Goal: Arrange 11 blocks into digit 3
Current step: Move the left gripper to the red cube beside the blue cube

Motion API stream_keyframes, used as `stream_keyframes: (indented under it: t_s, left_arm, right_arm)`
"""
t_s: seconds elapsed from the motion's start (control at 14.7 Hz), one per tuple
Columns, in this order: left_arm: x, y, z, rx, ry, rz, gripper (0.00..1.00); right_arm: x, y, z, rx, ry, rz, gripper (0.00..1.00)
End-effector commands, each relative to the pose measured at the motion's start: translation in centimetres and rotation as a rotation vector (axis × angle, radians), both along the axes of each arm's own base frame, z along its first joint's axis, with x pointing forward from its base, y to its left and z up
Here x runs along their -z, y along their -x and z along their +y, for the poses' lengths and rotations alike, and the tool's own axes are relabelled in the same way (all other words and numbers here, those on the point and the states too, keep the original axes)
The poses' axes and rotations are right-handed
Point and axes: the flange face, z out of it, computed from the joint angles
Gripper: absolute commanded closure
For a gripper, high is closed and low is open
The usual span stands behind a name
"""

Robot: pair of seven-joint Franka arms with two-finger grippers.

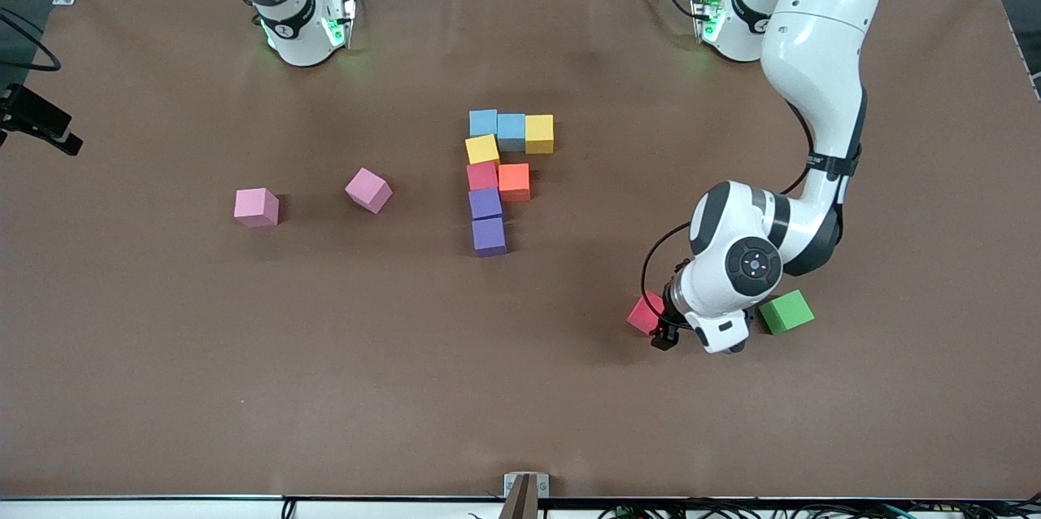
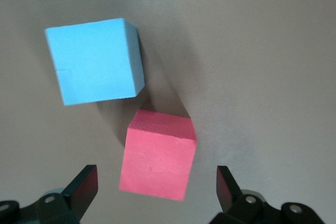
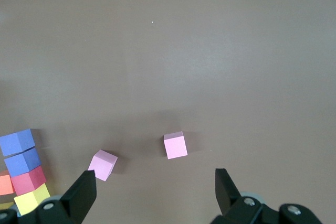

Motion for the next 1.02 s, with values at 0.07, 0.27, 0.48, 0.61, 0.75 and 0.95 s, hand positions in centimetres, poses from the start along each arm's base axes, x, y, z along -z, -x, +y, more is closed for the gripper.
stream_keyframes:
  t_s: [0.07, 0.27, 0.48, 0.61, 0.75, 0.95]
  left_arm:
    - [1.3, -0.2, 0.3, 0.093, 0.011, 0.017, 0.01]
    - [1.9, -0.2, 0.1, 0.093, 0.011, 0.015, 0.01]
    - [3.1, -0.1, 0.2, 0.089, 0.007, 0.024, 0.01]
    - [3.3, -0.3, 0.1, 0.075, 0.025, 0.005, 0.01]
    - [3.9, -0.3, 0.1, 0.069, 0.027, 0.01, 0.02]
    - [4.3, -0.3, -0.1, 0.065, 0.034, -0.003, 0.29]
  right_arm:
    - [-0.4, 0.5, 0.0, -0.003, 0.003, -0.01, 0.0]
    - [-0.4, 0.5, 0.0, -0.003, 0.003, -0.01, 0.0]
    - [-0.5, 0.5, -0.1, -0.002, 0.003, -0.012, 0.0]
    - [-0.5, 0.5, -0.1, -0.002, 0.003, -0.012, 0.0]
    - [-0.5, 0.5, 0.0, -0.003, 0.003, -0.012, 0.0]
    - [-0.7, 0.5, 0.0, -0.003, 0.003, -0.016, 0.0]
